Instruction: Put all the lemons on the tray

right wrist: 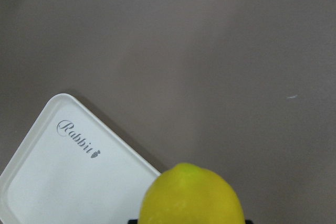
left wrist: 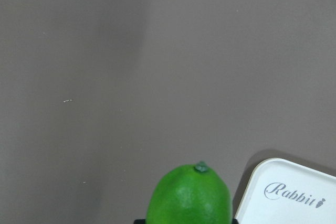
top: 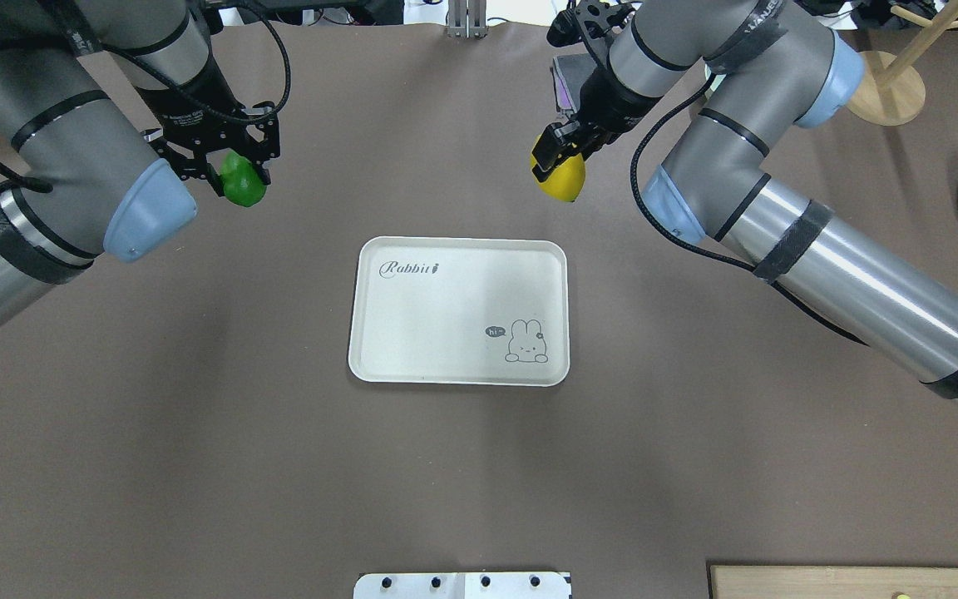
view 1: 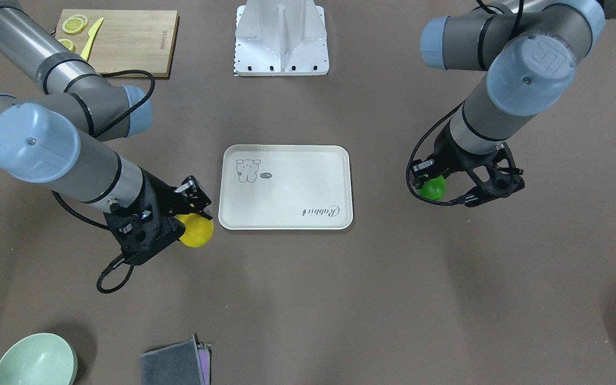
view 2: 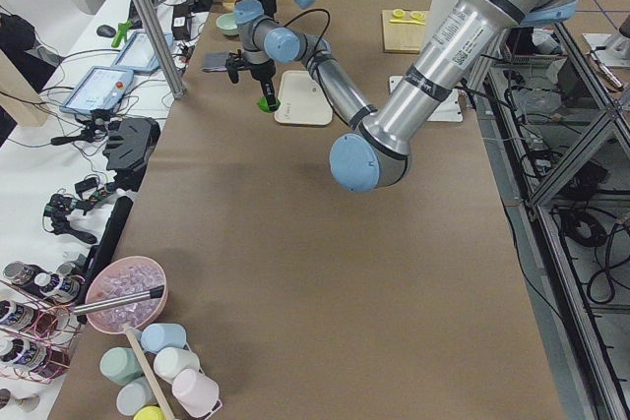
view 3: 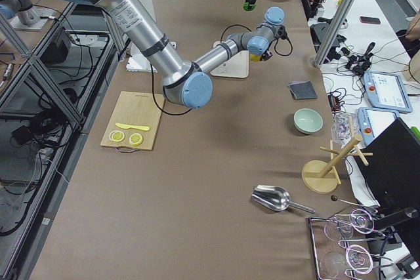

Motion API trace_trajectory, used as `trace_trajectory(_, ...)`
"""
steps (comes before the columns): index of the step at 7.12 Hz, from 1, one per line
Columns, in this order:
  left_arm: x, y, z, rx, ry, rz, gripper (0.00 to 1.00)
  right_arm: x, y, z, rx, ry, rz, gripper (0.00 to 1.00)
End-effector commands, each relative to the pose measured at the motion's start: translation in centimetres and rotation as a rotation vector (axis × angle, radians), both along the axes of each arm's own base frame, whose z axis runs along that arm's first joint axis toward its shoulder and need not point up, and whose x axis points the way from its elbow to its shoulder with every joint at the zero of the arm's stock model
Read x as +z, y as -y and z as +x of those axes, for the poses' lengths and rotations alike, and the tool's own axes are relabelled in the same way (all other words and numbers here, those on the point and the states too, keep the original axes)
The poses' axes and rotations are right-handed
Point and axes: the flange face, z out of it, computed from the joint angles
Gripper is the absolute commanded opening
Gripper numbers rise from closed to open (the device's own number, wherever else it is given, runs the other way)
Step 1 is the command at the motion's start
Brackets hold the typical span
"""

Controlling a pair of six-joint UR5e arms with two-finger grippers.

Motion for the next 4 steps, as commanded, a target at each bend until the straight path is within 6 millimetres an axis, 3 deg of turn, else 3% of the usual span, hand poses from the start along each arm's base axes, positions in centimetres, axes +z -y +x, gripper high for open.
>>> trace_trajectory(1, -2.5, -0.2, 3.1, 0.011, -0.01, -0.012, 0.0, 0.7, -2.2, -3.8, -0.07, 0.005, 0.041, 0.43)
trace_trajectory(3, -2.8, -0.6, 4.9, 0.023, 0.004, 0.004, 0.0, 1.7, -4.0, -6.6, -0.117, -0.009, 0.036, 0.43)
trace_trajectory(4, -2.9, -1.3, 6.8, 0.037, 0.003, -0.002, 0.0, 2.4, -4.2, -7.2, -0.134, -0.016, 0.044, 0.44)
